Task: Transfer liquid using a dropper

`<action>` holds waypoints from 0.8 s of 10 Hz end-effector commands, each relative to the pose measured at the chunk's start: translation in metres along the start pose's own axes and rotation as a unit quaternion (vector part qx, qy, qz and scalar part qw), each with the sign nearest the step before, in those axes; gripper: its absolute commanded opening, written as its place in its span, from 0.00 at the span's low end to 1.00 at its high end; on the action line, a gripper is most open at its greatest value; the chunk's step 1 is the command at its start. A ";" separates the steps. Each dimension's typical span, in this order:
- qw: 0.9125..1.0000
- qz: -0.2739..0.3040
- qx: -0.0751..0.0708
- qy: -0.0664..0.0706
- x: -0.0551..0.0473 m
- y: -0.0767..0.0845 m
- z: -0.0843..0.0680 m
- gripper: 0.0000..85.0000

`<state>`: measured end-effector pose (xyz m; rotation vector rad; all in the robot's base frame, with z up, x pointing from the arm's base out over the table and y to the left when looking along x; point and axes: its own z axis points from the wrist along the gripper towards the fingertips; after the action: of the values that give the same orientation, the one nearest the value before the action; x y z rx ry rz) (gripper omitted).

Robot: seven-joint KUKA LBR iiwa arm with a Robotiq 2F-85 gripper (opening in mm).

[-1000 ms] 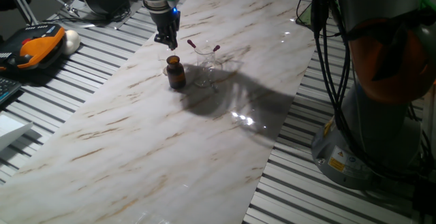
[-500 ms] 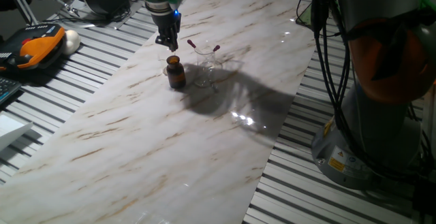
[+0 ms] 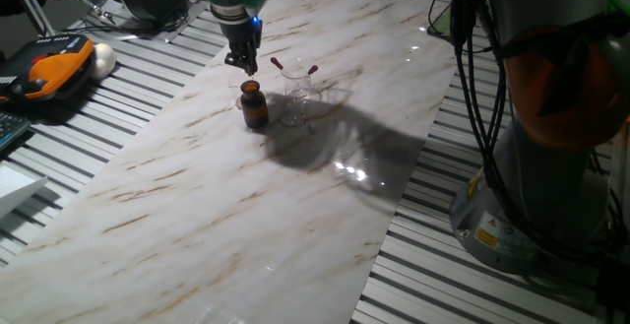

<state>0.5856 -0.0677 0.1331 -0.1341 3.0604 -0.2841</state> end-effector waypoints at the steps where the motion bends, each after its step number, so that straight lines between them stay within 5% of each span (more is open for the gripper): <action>1: 1.000 0.000 0.000 -0.001 0.000 0.000 0.000 0.40; 8: 1.000 0.003 -0.003 -0.012 0.005 -0.001 0.006 0.40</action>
<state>0.5815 -0.0703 0.1270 -0.1275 3.0370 -0.2714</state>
